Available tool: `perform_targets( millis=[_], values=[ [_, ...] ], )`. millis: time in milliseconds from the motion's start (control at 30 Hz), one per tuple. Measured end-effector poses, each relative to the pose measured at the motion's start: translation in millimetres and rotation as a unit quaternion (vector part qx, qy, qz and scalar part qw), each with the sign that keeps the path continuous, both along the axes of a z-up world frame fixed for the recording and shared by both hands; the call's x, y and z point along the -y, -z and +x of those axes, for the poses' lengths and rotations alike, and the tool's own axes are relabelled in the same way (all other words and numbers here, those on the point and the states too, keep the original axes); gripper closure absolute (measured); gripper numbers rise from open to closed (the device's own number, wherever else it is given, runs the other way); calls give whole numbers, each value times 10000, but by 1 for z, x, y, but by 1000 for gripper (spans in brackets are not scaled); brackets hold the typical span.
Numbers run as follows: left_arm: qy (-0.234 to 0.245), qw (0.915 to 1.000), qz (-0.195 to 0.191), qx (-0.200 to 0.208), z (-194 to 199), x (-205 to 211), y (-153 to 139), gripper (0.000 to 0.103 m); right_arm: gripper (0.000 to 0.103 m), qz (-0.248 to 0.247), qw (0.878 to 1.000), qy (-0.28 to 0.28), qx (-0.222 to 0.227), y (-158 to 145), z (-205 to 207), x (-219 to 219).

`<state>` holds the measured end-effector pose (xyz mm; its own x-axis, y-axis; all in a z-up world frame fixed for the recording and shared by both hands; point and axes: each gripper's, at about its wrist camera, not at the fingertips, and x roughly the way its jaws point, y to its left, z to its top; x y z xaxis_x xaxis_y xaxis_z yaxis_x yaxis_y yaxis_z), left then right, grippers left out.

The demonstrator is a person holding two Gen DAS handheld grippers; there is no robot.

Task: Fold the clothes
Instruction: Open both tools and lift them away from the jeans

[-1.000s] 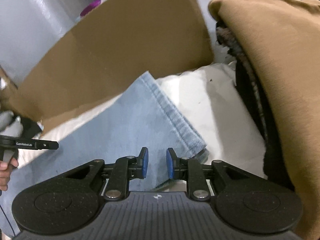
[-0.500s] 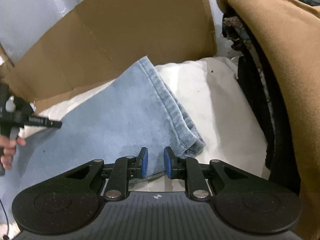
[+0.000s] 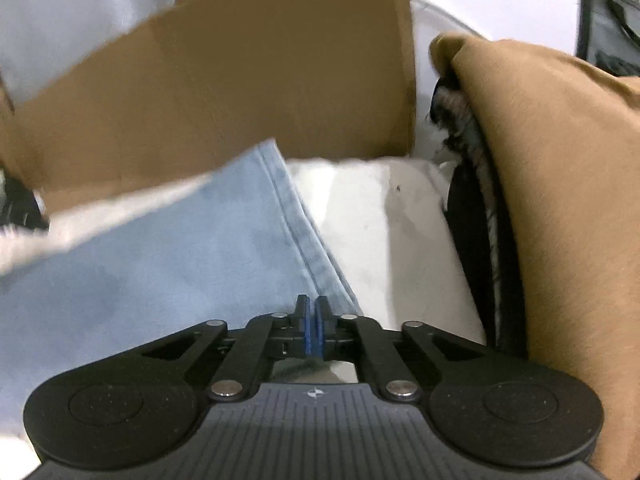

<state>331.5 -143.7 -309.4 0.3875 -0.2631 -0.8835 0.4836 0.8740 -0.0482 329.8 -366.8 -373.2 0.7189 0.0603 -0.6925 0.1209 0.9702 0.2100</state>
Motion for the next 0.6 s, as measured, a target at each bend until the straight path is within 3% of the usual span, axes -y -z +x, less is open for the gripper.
perform_targets(
  millis=[67,133,233,367,433,500,600],
  values=[
    [80,10000,-4,-28,-16,-8,-14,37,79,103,9999,-103,93,-7,-1,-2],
    [181,9998,-79,-76,-32,-16,-28,28,77,119,9997,-181,132,-11,-2,-6],
    [294,9995,-116,-58,-55,-24,-48,26,75,194,9991,-335,159,-19,-6,-12],
    [289,9996,-68,-28,-79,-23,-56,18,61,276,9985,-444,160,-28,-12,-17],
    [368,9993,-60,-35,-90,-19,-57,16,53,417,9981,-439,117,-32,-17,-16],
    [493,9987,-96,-71,-101,-8,-53,16,35,421,9984,-389,21,-34,-22,-17],
    [694,9974,-145,-118,-118,9,-47,16,20,329,9987,-391,-4,-38,-34,-16]
  ],
)
